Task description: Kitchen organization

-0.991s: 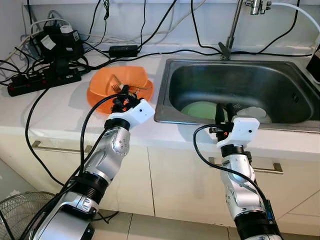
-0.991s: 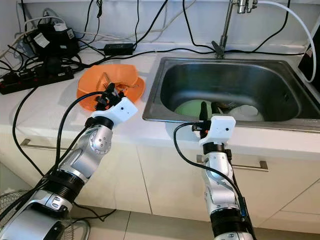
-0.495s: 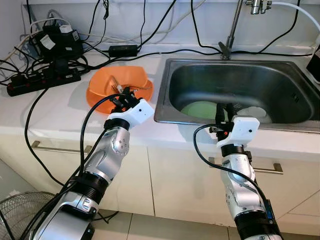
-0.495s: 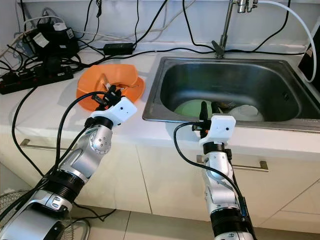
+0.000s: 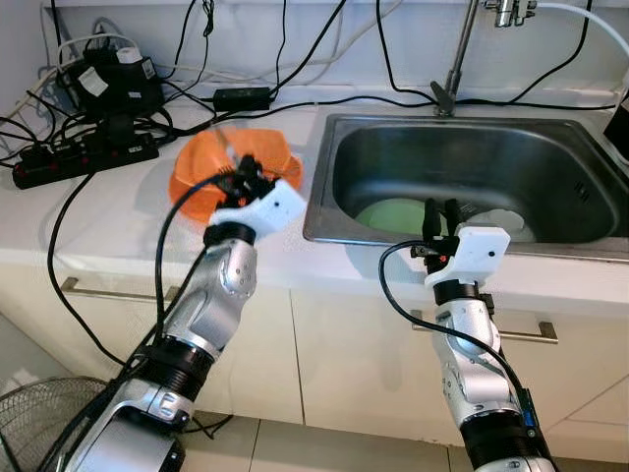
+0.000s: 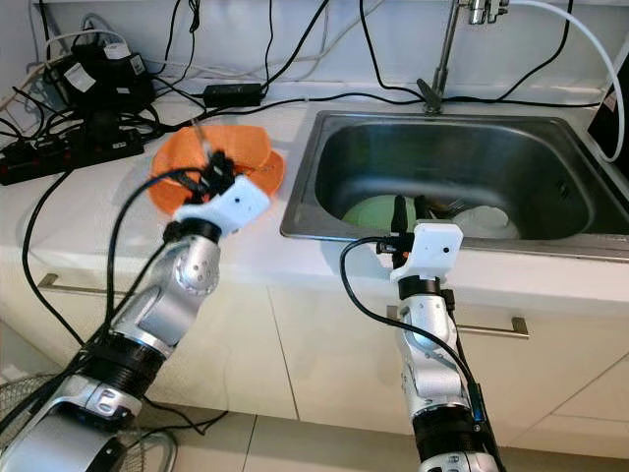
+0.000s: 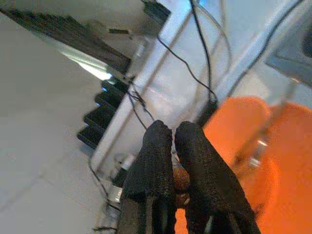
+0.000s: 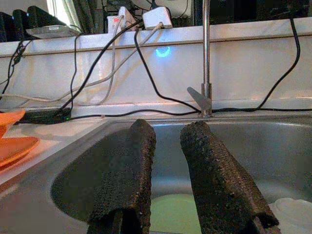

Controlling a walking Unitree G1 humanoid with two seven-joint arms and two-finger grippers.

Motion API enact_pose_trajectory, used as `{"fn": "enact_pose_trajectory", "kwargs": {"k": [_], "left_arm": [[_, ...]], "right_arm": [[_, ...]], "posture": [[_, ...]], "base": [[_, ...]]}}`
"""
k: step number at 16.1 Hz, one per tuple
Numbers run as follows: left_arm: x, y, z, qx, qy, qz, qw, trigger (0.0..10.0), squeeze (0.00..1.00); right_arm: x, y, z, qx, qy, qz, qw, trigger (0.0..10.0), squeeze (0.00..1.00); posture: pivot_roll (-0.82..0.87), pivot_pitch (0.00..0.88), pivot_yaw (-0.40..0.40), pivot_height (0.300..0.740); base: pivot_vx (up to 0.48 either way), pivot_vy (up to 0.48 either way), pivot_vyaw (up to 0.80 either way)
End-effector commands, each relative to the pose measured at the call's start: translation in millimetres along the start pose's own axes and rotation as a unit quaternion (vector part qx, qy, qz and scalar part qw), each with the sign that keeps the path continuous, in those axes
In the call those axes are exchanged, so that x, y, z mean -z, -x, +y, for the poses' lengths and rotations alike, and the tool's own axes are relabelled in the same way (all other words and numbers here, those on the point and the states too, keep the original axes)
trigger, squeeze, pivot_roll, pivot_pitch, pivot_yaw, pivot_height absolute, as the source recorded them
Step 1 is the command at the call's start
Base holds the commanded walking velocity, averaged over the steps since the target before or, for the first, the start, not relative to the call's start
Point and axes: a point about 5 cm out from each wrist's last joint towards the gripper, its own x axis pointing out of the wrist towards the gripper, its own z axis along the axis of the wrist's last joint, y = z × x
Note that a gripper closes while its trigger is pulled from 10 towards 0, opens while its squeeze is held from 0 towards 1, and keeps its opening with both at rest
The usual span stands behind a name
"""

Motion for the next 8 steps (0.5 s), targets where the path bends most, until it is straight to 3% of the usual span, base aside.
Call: {"fn": "enact_pose_trajectory", "kwargs": {"k": [1,3,5,6,8], "left_arm": [[-2.8,-2.2,9.2,-0.020,-0.011,-0.004,1.000,10.0,0.00],[-13.0,-3.4,17.0,-0.034,-0.004,-0.028,0.999,10.0,0.00],[-47.7,-0.8,21.5,-0.030,0.104,-0.115,0.987,10.0,0.00],[-55.5,1.1,20.9,-0.022,0.134,-0.133,0.982,10.0,0.00],[-92.9,14.0,12.0,0.051,0.251,-0.208,0.944,10.0,0.00]], "right_arm": [[1.4,-1.0,1.0,-0.001,0.002,0.003,1.000,10.0,0.00],[1.4,-1.0,1.2,-0.001,0.002,0.003,1.000,10.0,0.00],[1.3,-1.3,1.0,0.000,0.004,0.003,1.000,10.0,0.00],[1.3,-1.4,0.9,0.001,0.005,0.003,1.000,10.0,0.00],[2.9,-2.2,-0.5,0.005,0.012,0.008,1.000,10.0,0.00]], "posture": [[0.06,0.016,0.078,0.740],[0.06,0.015,0.079,0.740],[0.06,0.013,0.079,0.740],[0.06,0.013,0.079,0.740],[0.06,0.015,0.078,0.740]], "base": [[0.000,0.000,0.00],[0.000,0.000,0.00],[0.000,0.000,0.00],[0.000,0.000,0.00],[0.000,0.000,0.00]]}}
